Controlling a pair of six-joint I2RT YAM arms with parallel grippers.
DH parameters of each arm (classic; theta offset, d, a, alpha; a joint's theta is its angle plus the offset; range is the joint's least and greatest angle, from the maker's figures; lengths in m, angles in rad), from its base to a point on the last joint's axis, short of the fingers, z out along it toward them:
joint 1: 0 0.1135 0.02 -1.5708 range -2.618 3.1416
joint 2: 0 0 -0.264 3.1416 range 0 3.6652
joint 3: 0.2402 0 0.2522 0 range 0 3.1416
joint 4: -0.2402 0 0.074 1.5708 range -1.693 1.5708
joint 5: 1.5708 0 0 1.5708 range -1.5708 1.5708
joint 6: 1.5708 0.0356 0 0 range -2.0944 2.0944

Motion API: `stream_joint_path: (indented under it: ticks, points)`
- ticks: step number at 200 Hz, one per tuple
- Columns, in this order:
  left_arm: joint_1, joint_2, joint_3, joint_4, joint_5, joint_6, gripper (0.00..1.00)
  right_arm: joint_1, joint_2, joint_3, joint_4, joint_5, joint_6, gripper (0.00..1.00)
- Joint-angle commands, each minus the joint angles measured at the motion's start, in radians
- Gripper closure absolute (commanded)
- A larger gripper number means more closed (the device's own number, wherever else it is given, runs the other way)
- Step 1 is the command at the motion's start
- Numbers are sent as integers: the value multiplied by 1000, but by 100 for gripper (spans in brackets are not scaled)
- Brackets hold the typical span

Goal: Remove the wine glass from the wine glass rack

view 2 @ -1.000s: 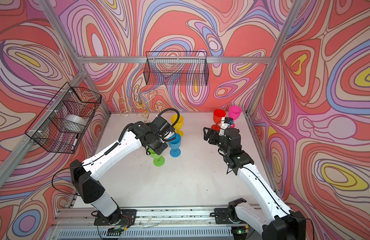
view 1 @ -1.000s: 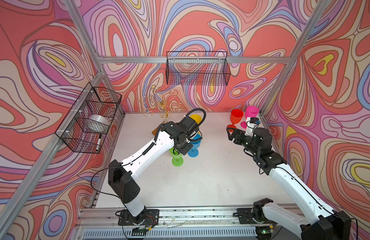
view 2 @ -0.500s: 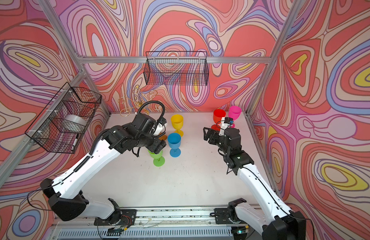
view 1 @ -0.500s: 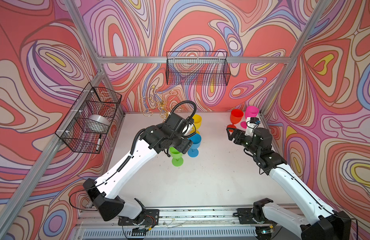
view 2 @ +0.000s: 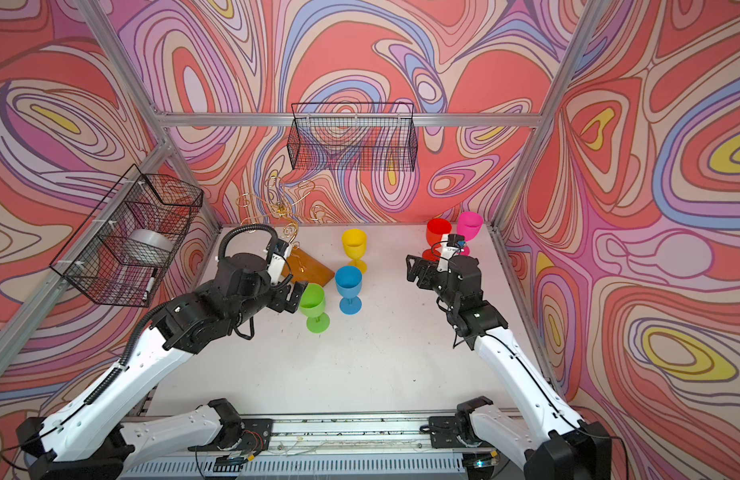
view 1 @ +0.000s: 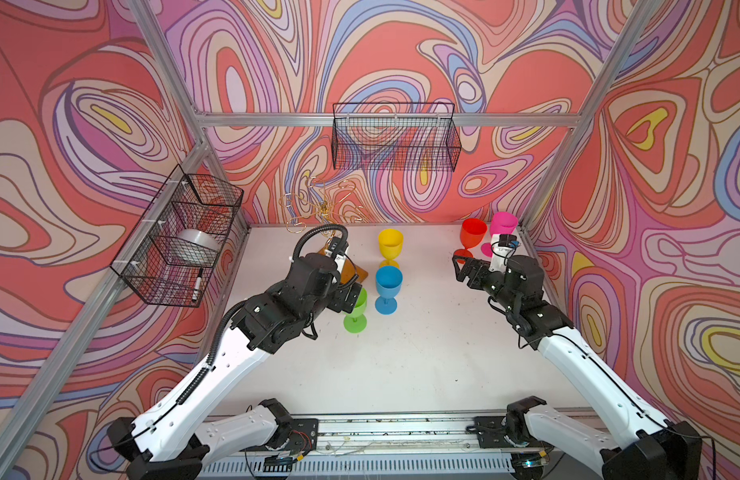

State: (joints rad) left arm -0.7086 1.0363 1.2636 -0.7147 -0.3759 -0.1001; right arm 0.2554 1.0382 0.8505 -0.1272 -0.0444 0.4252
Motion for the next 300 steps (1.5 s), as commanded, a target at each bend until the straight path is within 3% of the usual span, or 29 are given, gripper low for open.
stream_joint_path:
  ticks: [1, 46, 89, 141, 200, 248, 300]
  points:
    - [26, -79, -66, 125, -182, -77, 0, -7, -1, -9, -2, 54, -35, 2]
    - [136, -189, -183, 127, -275, -232, 0, -7, -39, -37, 14, 197, -81, 2]
    - [209, -242, -306, 140, -382, -372, 0, -11, -104, -162, 114, 472, -58, 2]
    - [421, -230, -396, 166, -266, -491, 0, -20, -107, -292, 216, 687, -77, 1]
    - [507, -113, -465, 264, -185, -485, 0, -49, 2, -444, 476, 710, -154, 2]
    - [530, -141, -660, 584, -230, -376, 0, -79, 139, -432, 529, 700, -170, 2]
    - [611, 8, -653, 620, -165, -293, 0, -142, 218, -413, 529, 617, -156, 2]
